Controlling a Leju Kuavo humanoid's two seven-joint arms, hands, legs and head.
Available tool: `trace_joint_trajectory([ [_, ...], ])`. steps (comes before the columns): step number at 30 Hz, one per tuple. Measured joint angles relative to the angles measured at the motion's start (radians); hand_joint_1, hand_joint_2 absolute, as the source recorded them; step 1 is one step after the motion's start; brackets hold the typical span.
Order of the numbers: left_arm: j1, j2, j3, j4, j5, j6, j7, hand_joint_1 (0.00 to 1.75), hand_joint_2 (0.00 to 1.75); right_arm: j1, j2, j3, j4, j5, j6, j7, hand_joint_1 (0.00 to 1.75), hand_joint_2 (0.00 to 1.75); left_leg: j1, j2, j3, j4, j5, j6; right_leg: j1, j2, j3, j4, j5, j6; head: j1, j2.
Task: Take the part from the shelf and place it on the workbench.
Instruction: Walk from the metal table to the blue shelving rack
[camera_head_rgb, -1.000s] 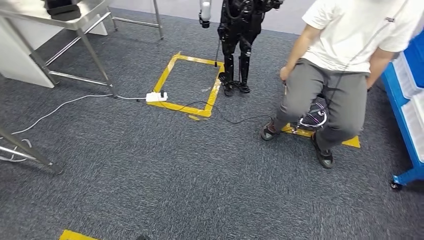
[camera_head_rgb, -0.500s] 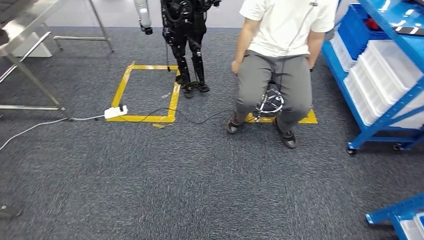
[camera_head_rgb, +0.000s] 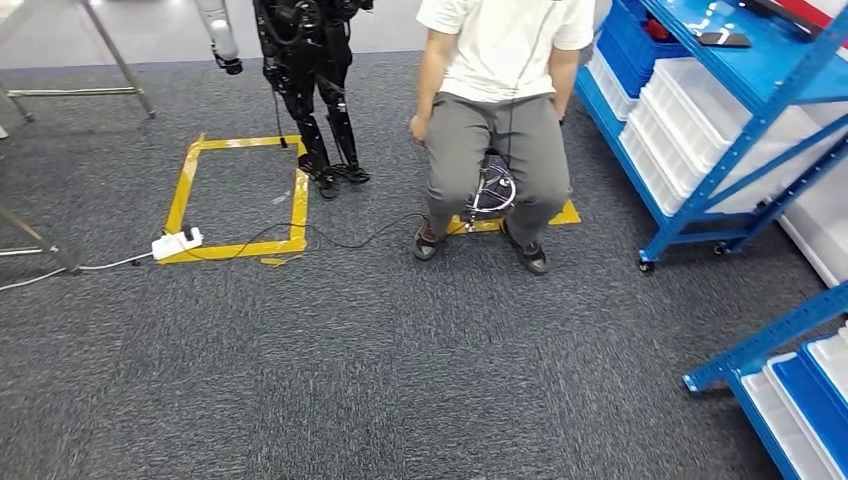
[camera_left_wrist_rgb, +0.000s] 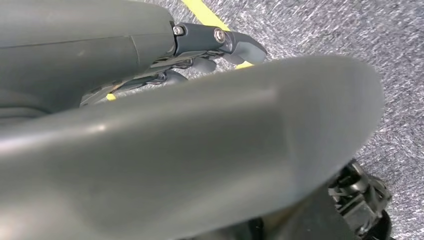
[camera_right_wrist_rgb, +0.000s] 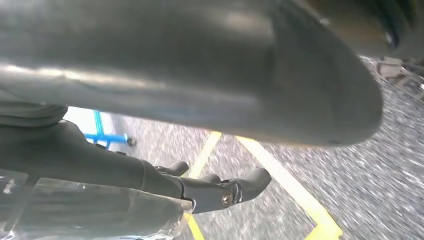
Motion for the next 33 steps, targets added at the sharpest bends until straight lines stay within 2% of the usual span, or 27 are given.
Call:
trace_joint_trajectory([
  [2, 0.000, 0.000, 0.000, 0.000, 0.000, 0.000, 0.000, 0.00, 0.00, -0.002, -0.001, -0.002, 0.000, 0.000, -0.001, 0.000, 0.00, 0.00, -0.004, 0.022, 0.006, 0.001, -0.007, -0.008, 0.005, -0.054, 0.077, -0.138, 0.045, 0.002, 0.001, 0.000],
  [3, 0.001, 0.000, 0.000, 0.000, 0.000, 0.001, 0.000, 0.00, 0.00, -0.004, -0.001, -0.003, -0.001, 0.000, -0.001, 0.000, 0.00, 0.00, -0.006, 0.032, 0.011, 0.002, -0.013, -0.014, 0.009, -0.076, 0.099, -0.176, 0.060, -0.003, 0.002, 0.000],
  [4, 0.001, 0.000, 0.000, 0.000, 0.000, 0.001, 0.000, 0.00, 0.00, -0.006, -0.001, -0.004, -0.001, 0.000, -0.002, 0.000, 0.00, 0.00, -0.008, 0.043, 0.016, 0.001, -0.018, -0.020, 0.013, -0.088, 0.105, -0.191, 0.068, -0.010, 0.001, 0.000],
  [5, 0.000, 0.000, -0.001, 0.000, 0.000, 0.002, 0.000, 0.00, 0.00, -0.007, -0.001, -0.005, -0.002, -0.001, -0.003, -0.001, 0.00, 0.00, -0.009, 0.054, 0.022, 0.000, -0.023, -0.026, 0.018, -0.081, 0.105, -0.192, 0.073, -0.016, 0.001, 0.000],
  [6, -0.002, -0.001, -0.001, 0.000, 0.000, 0.003, 0.000, 0.00, 0.00, -0.008, -0.002, -0.006, -0.002, -0.002, -0.004, -0.001, 0.00, 0.00, -0.007, 0.064, 0.028, -0.001, -0.027, -0.032, 0.014, -0.068, 0.107, -0.194, 0.076, -0.024, 0.001, 0.000],
  [7, -0.005, -0.002, -0.001, 0.000, 0.000, 0.004, -0.001, 0.00, 0.00, -0.007, -0.002, -0.008, -0.002, -0.003, -0.004, -0.002, 0.00, 0.00, -0.004, 0.056, 0.032, 0.004, -0.033, -0.038, 0.008, -0.054, 0.110, -0.198, 0.077, -0.030, 0.000, 0.000],
  [9, -0.007, -0.003, -0.002, 0.000, 0.000, 0.004, -0.001, 0.00, 0.00, -0.007, -0.003, -0.011, -0.002, -0.005, -0.005, -0.002, 0.00, 0.00, 0.002, 0.000, 0.013, 0.060, -0.073, -0.050, -0.006, -0.028, 0.120, -0.205, 0.083, -0.048, -0.004, 0.000],
  [10, -0.006, -0.003, -0.002, 0.000, 0.000, 0.005, -0.001, 0.00, 0.00, -0.008, -0.003, -0.012, -0.002, -0.006, -0.005, -0.003, 0.00, 0.00, 0.004, -0.036, -0.013, 0.115, -0.104, -0.054, -0.008, -0.015, 0.119, -0.206, 0.084, -0.055, -0.006, 0.000],
  [11, -0.003, -0.003, -0.003, 0.000, -0.001, 0.004, -0.001, 0.00, 0.00, -0.009, -0.003, -0.013, -0.002, -0.006, -0.005, -0.004, 0.00, 0.00, 0.006, -0.058, -0.045, 0.178, -0.136, -0.057, -0.007, -0.001, 0.119, -0.206, 0.085, -0.060, -0.007, 0.000],
  [12, 0.000, -0.003, -0.003, 0.001, -0.001, 0.004, -0.001, 0.00, 0.00, -0.009, -0.003, -0.014, -0.002, -0.006, -0.005, -0.004, 0.00, 0.00, 0.008, -0.066, -0.074, 0.231, -0.156, -0.059, -0.006, 0.015, 0.118, -0.205, 0.086, -0.063, -0.007, 0.000],
  [13, 0.003, -0.002, -0.004, 0.001, -0.001, 0.004, -0.001, 0.00, 0.00, -0.007, -0.003, -0.014, -0.002, -0.006, -0.005, -0.004, 0.00, 0.00, 0.010, -0.070, -0.093, 0.260, -0.158, -0.062, -0.005, 0.030, 0.118, -0.205, 0.086, -0.063, -0.007, 0.000],
  [14, 0.004, -0.002, -0.004, 0.001, -0.002, 0.003, -0.001, 0.00, 0.00, -0.005, -0.002, -0.015, -0.002, -0.006, -0.005, -0.005, 0.00, 0.00, 0.013, -0.071, -0.096, 0.252, -0.139, -0.063, -0.005, 0.045, 0.119, -0.204, 0.086, -0.063, -0.007, 0.000],
  [15, 0.004, -0.002, -0.005, 0.001, -0.002, 0.003, -0.001, 0.00, 0.00, -0.003, -0.002, -0.015, -0.002, -0.006, -0.005, -0.005, 0.00, 0.00, 0.017, -0.074, -0.082, 0.209, -0.103, -0.065, -0.006, 0.060, 0.120, -0.204, 0.086, -0.062, -0.007, 0.000],
  [17, 0.004, -0.001, -0.006, 0.001, -0.002, 0.003, -0.001, 0.00, 0.00, -0.002, -0.002, -0.016, -0.002, -0.007, -0.005, -0.005, 0.00, 0.00, 0.025, -0.105, -0.031, 0.082, -0.030, -0.068, -0.005, 0.087, 0.121, -0.202, 0.086, -0.057, -0.007, 0.000],
  [18, 0.003, 0.000, -0.006, 0.002, -0.002, 0.004, -0.001, 0.00, 0.00, -0.003, -0.002, -0.016, -0.002, -0.007, -0.005, -0.005, 0.00, 0.00, 0.026, -0.120, -0.013, 0.037, -0.011, -0.066, -0.004, 0.097, 0.119, -0.200, 0.087, -0.052, -0.007, 0.000],
  [19, 0.002, 0.000, -0.007, 0.002, -0.002, 0.004, -0.001, 0.00, 0.00, -0.003, -0.001, -0.017, -0.002, -0.007, -0.005, -0.005, 0.00, 0.00, 0.025, -0.130, -0.005, 0.015, -0.005, -0.062, -0.002, 0.105, 0.115, -0.201, 0.088, -0.045, -0.006, 0.000],
  [21, -0.001, -0.001, -0.009, 0.002, -0.002, 0.004, -0.001, 0.00, 0.00, -0.001, -0.002, -0.019, -0.002, -0.008, -0.005, -0.005, 0.00, 0.00, 0.016, -0.119, -0.005, 0.008, -0.002, -0.046, -0.001, 0.120, 0.104, -0.205, 0.093, -0.027, -0.004, 0.000],
  [22, -0.002, 0.000, -0.010, 0.002, -0.002, 0.004, -0.001, 0.00, 0.00, 0.001, -0.002, -0.020, -0.002, -0.008, -0.005, -0.005, 0.00, 0.00, 0.015, -0.109, -0.003, 0.003, 0.002, -0.036, -0.002, 0.115, 0.099, -0.202, 0.094, -0.020, -0.003, 0.000],
  [24, -0.002, 0.000, -0.011, 0.002, -0.002, 0.005, -0.001, 0.00, 0.00, 0.002, -0.002, -0.021, -0.002, -0.008, -0.005, -0.005, 0.00, 0.00, 0.015, -0.086, 0.001, -0.007, 0.011, -0.017, -0.001, 0.071, 0.071, -0.154, 0.069, -0.019, 0.000, 0.000],
  [25, -0.002, 0.000, -0.011, 0.002, -0.003, 0.006, -0.001, 0.00, 0.00, 0.001, -0.002, -0.021, -0.002, -0.008, -0.006, -0.005, 0.00, 0.00, 0.014, -0.073, 0.003, -0.009, 0.013, -0.011, -0.001, 0.043, 0.045, -0.098, 0.042, -0.024, 0.003, 0.000],
  [26, -0.001, 0.000, -0.011, 0.002, -0.003, 0.006, -0.001, 0.00, 0.00, 0.000, -0.001, -0.021, -0.002, -0.009, -0.006, -0.005, 0.00, 0.00, 0.012, -0.060, 0.002, -0.009, 0.013, -0.007, -0.002, 0.026, 0.010, -0.031, 0.011, -0.028, 0.005, 0.000],
  [28, 0.001, 0.000, -0.011, 0.002, -0.004, 0.007, -0.001, 0.00, 0.00, 0.002, -0.001, -0.022, -0.002, -0.010, -0.007, -0.006, 0.00, 0.00, 0.009, -0.033, -0.001, -0.009, 0.012, -0.006, -0.005, 0.017, -0.041, 0.075, -0.028, -0.025, 0.006, 0.000],
  [29, 0.001, 0.000, -0.013, 0.002, -0.004, 0.007, -0.001, 0.00, 0.00, 0.004, -0.001, -0.022, -0.002, -0.010, -0.008, -0.005, 0.00, 0.00, 0.008, -0.020, -0.002, -0.009, 0.011, -0.006, -0.007, 0.014, -0.040, 0.077, -0.026, -0.017, 0.007, 0.000],
  [30, 0.001, 0.000, -0.014, 0.002, -0.007, 0.008, -0.001, 0.00, 0.00, 0.006, -0.002, -0.022, -0.002, -0.010, -0.009, -0.005, 0.00, 0.00, 0.009, -0.007, -0.002, -0.009, 0.010, -0.008, -0.009, 0.009, -0.017, 0.039, -0.011, -0.007, 0.007, 0.000],
  [31, 0.001, -0.001, -0.015, 0.002, -0.009, 0.009, -0.001, 0.00, 0.00, 0.006, -0.003, -0.022, -0.002, -0.009, -0.009, -0.004, 0.00, 0.00, 0.009, 0.004, -0.001, -0.009, 0.009, -0.010, -0.011, -0.006, 0.024, -0.031, 0.012, 0.002, 0.008, 0.000],
  [32, 0.001, -0.001, -0.017, 0.002, -0.011, 0.009, -0.001, 0.00, 0.00, 0.005, -0.002, -0.022, -0.002, -0.009, -0.010, -0.004, 0.00, 0.00, 0.008, 0.015, 0.002, -0.008, 0.006, -0.015, -0.012, -0.033, 0.065, -0.101, 0.034, 0.007, 0.009, 0.000],
  [33, 0.001, -0.001, -0.018, 0.002, -0.013, 0.010, 0.000, 0.00, 0.00, 0.003, -0.001, -0.022, -0.003, -0.009, -0.010, -0.003, 0.00, 0.00, 0.005, 0.026, 0.006, -0.007, 0.002, -0.023, -0.010, -0.057, 0.097, -0.154, 0.051, 0.006, 0.008, 0.000],
])
